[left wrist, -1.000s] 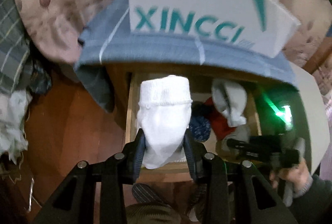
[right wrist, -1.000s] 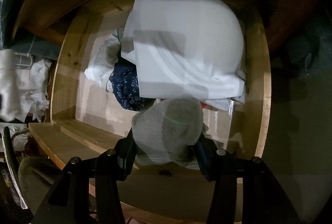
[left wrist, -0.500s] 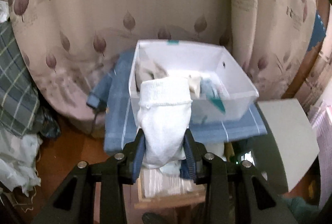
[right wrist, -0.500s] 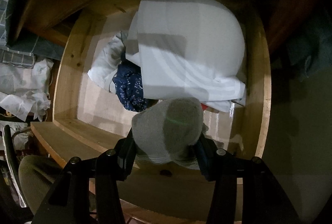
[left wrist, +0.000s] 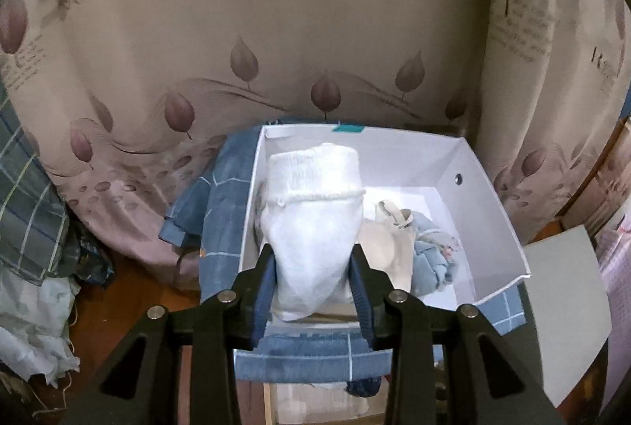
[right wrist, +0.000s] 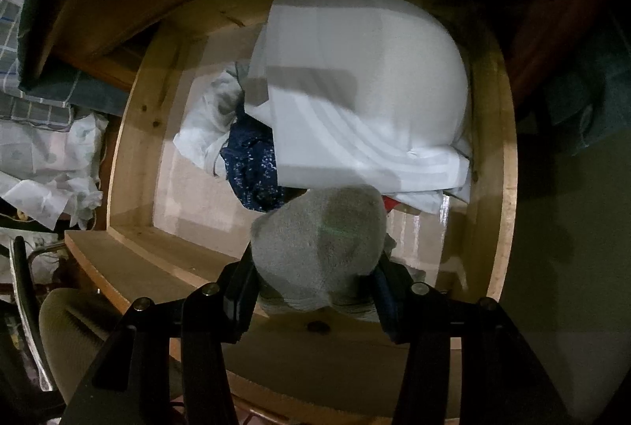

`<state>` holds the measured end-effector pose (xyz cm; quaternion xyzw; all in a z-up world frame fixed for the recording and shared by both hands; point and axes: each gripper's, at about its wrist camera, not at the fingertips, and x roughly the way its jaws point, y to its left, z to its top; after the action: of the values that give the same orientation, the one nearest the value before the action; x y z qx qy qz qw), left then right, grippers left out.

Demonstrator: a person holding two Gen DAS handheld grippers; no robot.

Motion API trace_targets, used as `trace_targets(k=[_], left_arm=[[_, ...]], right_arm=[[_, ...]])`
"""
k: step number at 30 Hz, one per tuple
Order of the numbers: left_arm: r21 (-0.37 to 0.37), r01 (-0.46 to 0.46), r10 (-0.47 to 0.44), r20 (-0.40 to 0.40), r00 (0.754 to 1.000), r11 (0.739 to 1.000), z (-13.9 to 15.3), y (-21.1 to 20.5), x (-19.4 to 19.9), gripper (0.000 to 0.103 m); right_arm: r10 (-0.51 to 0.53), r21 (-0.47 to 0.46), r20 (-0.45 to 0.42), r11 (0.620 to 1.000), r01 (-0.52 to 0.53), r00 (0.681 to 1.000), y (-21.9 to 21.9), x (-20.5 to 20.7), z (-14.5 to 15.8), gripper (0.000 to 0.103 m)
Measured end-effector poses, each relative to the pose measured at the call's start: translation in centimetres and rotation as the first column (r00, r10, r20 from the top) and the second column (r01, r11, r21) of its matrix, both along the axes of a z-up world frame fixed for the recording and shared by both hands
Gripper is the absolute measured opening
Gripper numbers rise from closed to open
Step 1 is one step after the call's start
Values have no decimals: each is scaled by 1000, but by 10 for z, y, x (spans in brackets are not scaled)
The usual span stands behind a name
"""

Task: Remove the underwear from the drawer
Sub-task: 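Lift the white underwear with the left tool and lower it into the white box, then open the left tool to release the white underwear and raise it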

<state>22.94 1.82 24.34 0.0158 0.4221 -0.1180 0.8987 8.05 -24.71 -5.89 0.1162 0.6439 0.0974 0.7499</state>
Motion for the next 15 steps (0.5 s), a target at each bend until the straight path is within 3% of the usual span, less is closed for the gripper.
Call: trace_targets(k=[5,11,15], left_arm=[[62,11,-9,-26,1000,998,-28,-12,19,36],[85,12,-5,-83,997,996,-59,-13,29,36],[90,8,-2,-76,997,996,-66,-10,27,43]], right_arm=[[2,26,4,1000,-2,1000,-3,-1,1,48],[-3,29,3,1000,3,1000,-5,-1,1,48],[2,41,10,999,-2,1000,-5,-2,2,48]])
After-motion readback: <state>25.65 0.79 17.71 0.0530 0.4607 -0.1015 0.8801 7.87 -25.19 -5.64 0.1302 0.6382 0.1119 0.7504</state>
